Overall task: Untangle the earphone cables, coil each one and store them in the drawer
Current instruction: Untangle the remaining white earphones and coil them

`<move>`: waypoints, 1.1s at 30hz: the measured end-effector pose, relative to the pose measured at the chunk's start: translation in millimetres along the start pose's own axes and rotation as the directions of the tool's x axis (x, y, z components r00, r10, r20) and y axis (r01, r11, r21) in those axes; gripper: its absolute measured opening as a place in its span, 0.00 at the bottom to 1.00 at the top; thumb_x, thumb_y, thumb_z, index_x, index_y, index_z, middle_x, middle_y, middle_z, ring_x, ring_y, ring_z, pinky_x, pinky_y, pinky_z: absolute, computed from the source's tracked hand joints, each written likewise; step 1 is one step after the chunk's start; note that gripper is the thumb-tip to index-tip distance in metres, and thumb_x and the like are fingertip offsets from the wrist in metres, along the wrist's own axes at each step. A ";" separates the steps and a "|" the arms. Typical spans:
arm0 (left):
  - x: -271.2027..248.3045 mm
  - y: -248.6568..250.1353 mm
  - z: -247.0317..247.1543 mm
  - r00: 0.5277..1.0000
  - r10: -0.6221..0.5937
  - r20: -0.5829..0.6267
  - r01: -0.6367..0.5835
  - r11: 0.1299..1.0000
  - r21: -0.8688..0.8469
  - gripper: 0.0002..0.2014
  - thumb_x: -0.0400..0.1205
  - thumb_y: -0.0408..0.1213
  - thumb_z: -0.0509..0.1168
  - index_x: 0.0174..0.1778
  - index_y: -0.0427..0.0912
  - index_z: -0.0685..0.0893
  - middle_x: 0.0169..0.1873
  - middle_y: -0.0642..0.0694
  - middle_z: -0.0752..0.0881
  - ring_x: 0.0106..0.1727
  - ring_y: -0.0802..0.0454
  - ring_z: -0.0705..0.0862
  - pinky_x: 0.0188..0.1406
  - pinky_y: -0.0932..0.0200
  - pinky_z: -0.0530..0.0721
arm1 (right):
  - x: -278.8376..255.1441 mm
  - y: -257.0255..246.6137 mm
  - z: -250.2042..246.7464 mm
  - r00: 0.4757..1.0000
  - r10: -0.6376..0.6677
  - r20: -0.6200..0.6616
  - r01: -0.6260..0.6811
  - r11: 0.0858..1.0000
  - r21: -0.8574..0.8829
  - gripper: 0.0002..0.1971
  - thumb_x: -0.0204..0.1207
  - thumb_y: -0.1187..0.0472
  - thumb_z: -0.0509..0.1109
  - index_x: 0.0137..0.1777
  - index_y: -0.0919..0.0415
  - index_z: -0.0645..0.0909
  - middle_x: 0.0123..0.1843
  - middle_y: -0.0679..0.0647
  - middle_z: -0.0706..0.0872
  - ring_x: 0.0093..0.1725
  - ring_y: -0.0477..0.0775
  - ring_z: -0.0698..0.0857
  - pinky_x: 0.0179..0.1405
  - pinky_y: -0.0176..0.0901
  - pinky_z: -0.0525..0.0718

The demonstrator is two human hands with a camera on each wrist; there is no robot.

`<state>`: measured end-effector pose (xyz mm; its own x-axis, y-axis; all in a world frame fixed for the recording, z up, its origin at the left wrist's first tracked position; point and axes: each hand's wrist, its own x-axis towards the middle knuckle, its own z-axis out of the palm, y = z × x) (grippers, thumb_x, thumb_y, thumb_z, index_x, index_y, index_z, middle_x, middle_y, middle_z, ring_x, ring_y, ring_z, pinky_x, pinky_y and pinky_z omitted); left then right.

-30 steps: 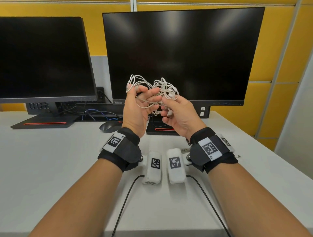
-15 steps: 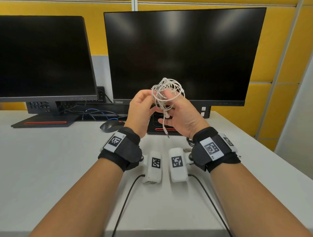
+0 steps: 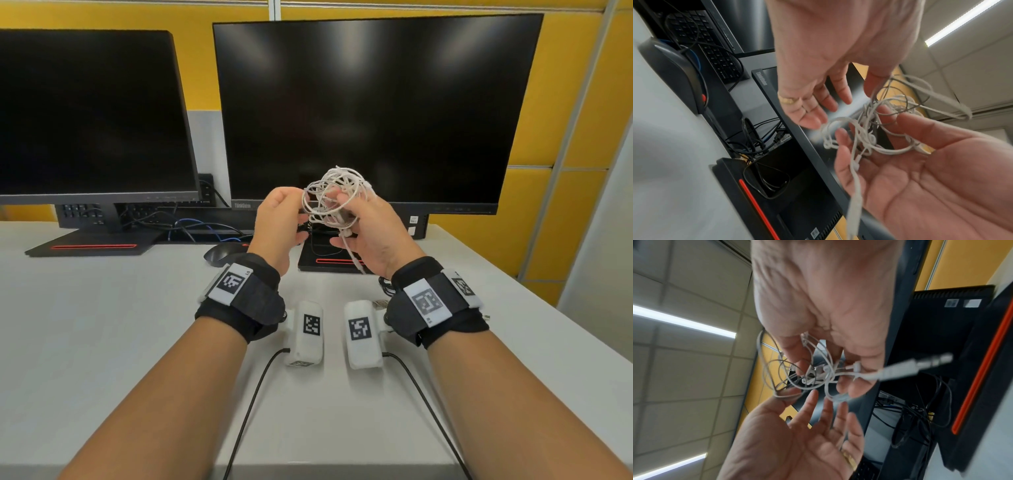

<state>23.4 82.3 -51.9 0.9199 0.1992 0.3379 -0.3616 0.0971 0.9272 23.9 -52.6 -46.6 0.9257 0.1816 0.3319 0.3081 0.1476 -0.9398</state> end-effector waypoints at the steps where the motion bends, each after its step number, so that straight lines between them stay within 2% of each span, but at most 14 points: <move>1: -1.8 0.7 1.1 0.998 -0.034 0.062 0.034 0.999 -0.009 0.06 0.85 0.39 0.61 0.56 0.48 0.79 0.54 0.48 0.84 0.60 0.47 0.82 0.54 0.49 0.83 | 0.0 0.5 0.4 1.000 0.003 0.025 -0.003 1.000 0.006 0.13 0.82 0.52 0.66 0.64 0.51 0.82 0.59 0.53 0.88 0.61 0.56 0.85 0.55 0.54 0.85; 3: -4.1 0.6 3.2 0.978 -0.070 0.197 0.075 0.997 -0.018 0.13 0.84 0.41 0.65 0.63 0.48 0.76 0.54 0.49 0.85 0.57 0.50 0.85 0.51 0.52 0.85 | 0.4 1.3 -0.4 0.997 0.014 0.070 -0.017 0.999 0.031 0.17 0.84 0.49 0.62 0.67 0.52 0.81 0.62 0.56 0.87 0.61 0.56 0.84 0.54 0.54 0.84; 5: -4.5 -2.0 3.2 0.966 -0.046 0.253 0.048 0.999 0.000 0.17 0.81 0.37 0.69 0.66 0.44 0.76 0.50 0.47 0.88 0.51 0.53 0.88 0.44 0.59 0.85 | 0.9 0.7 -1.2 0.998 0.031 0.062 -0.033 0.998 0.044 0.18 0.85 0.47 0.60 0.65 0.53 0.83 0.61 0.56 0.88 0.62 0.57 0.84 0.57 0.57 0.83; 8: -0.8 -5.9 1.4 0.994 0.024 0.110 -0.028 0.999 0.035 0.09 0.83 0.32 0.65 0.58 0.37 0.80 0.46 0.41 0.87 0.44 0.52 0.86 0.40 0.62 0.85 | 2.6 -0.2 -2.3 0.999 0.046 -0.007 -0.046 0.998 0.032 0.14 0.82 0.51 0.63 0.57 0.55 0.87 0.55 0.54 0.90 0.61 0.58 0.86 0.59 0.62 0.81; 11: 5.2 -4.9 -2.2 0.993 0.060 -0.101 -0.063 0.998 -0.029 0.07 0.85 0.30 0.55 0.48 0.42 0.77 0.41 0.44 0.84 0.38 0.54 0.84 0.38 0.63 0.85 | 4.1 1.1 -5.3 0.995 0.049 -0.092 -0.042 0.997 0.068 0.09 0.81 0.55 0.64 0.51 0.56 0.85 0.50 0.53 0.89 0.55 0.55 0.86 0.58 0.61 0.82; 13: 7.1 -3.2 -4.5 0.986 0.056 -0.157 -0.068 0.995 -0.075 0.08 0.86 0.32 0.52 0.48 0.46 0.75 0.38 0.46 0.83 0.39 0.54 0.84 0.39 0.61 0.85 | 5.6 2.7 -8.2 0.991 0.059 -0.122 -0.047 0.993 0.106 0.09 0.83 0.56 0.63 0.51 0.56 0.84 0.51 0.53 0.88 0.57 0.56 0.85 0.56 0.57 0.83; 15: 6.5 -2.2 -4.6 0.990 0.040 -0.133 -0.047 0.998 -0.052 0.07 0.86 0.33 0.53 0.49 0.47 0.75 0.39 0.47 0.83 0.41 0.53 0.84 0.42 0.58 0.86 | 6.2 3.3 -8.7 0.994 0.066 -0.093 -0.052 0.988 0.145 0.11 0.82 0.56 0.63 0.59 0.58 0.83 0.52 0.54 0.89 0.59 0.59 0.86 0.56 0.55 0.83; 17: 3.1 -2.6 -2.6 1.000 0.012 -0.024 -0.011 1.000 0.017 0.04 0.85 0.34 0.58 0.52 0.46 0.77 0.44 0.46 0.84 0.47 0.51 0.85 0.46 0.54 0.86 | 5.8 3.8 -7.0 0.998 0.052 -0.032 -0.047 0.988 0.149 0.14 0.82 0.56 0.64 0.65 0.58 0.82 0.51 0.52 0.90 0.56 0.58 0.88 0.55 0.55 0.83; 19: -0.8 -2.6 0.4 0.992 -0.038 0.119 0.031 0.998 0.061 0.08 0.83 0.39 0.63 0.57 0.45 0.80 0.52 0.45 0.86 0.54 0.48 0.86 0.49 0.52 0.85 | 3.6 3.9 -4.0 0.999 0.030 0.020 -0.032 0.991 0.129 0.14 0.85 0.55 0.62 0.65 0.56 0.81 0.52 0.52 0.90 0.53 0.56 0.89 0.50 0.53 0.84; 21: -3.6 -1.9 2.7 0.984 -0.041 0.174 0.031 0.998 0.060 0.13 0.83 0.41 0.66 0.62 0.43 0.79 0.52 0.45 0.87 0.53 0.49 0.87 0.47 0.54 0.85 | 1.7 4.8 -1.9 0.999 0.009 0.046 -0.013 0.995 0.102 0.13 0.86 0.55 0.60 0.65 0.54 0.81 0.55 0.54 0.89 0.52 0.56 0.88 0.45 0.49 0.84; 23: -4.8 -0.2 2.1 0.988 0.001 0.157 -0.004 1.000 0.019 0.14 0.83 0.37 0.66 0.64 0.38 0.78 0.43 0.45 0.88 0.40 0.53 0.88 0.40 0.59 0.87 | 0.8 5.1 -0.8 0.998 -0.008 0.054 0.003 0.995 0.099 0.12 0.87 0.55 0.60 0.64 0.55 0.81 0.53 0.55 0.89 0.49 0.57 0.89 0.38 0.45 0.84; 25: -5.0 2.5 0.1 0.992 0.026 0.122 -0.021 0.999 -0.041 0.13 0.84 0.33 0.64 0.63 0.33 0.77 0.41 0.42 0.87 0.34 0.55 0.87 0.36 0.62 0.87 | 0.7 4.4 0.7 1.000 -0.012 0.025 0.009 0.994 0.108 0.10 0.87 0.56 0.60 0.61 0.57 0.80 0.49 0.57 0.89 0.43 0.57 0.88 0.32 0.43 0.82; 28: -4.8 6.6 -2.2 0.996 0.041 0.076 -0.032 0.993 -0.110 0.06 0.85 0.31 0.62 0.57 0.35 0.78 0.49 0.37 0.86 0.41 0.51 0.87 0.37 0.62 0.87 | 0.2 2.5 3.2 0.999 -0.016 -0.038 0.021 0.990 0.139 0.09 0.88 0.56 0.58 0.51 0.58 0.78 0.41 0.58 0.88 0.32 0.52 0.84 0.26 0.40 0.78; 33: -6.5 11.1 -3.9 0.997 0.074 0.038 -0.066 0.984 -0.168 0.09 0.83 0.22 0.59 0.53 0.41 0.74 0.41 0.43 0.87 0.38 0.52 0.88 0.35 0.61 0.87 | 4.2 -1.5 7.3 0.992 0.007 -0.126 0.021 0.977 0.214 0.06 0.86 0.62 0.60 0.53 0.60 0.78 0.35 0.56 0.82 0.29 0.49 0.81 0.28 0.39 0.79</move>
<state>12.8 85.8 -44.5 0.8958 0.1689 0.4110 -0.4421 0.2457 0.8627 25.7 -44.9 -43.2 0.9479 0.0589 0.3129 0.2730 0.3558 -0.8938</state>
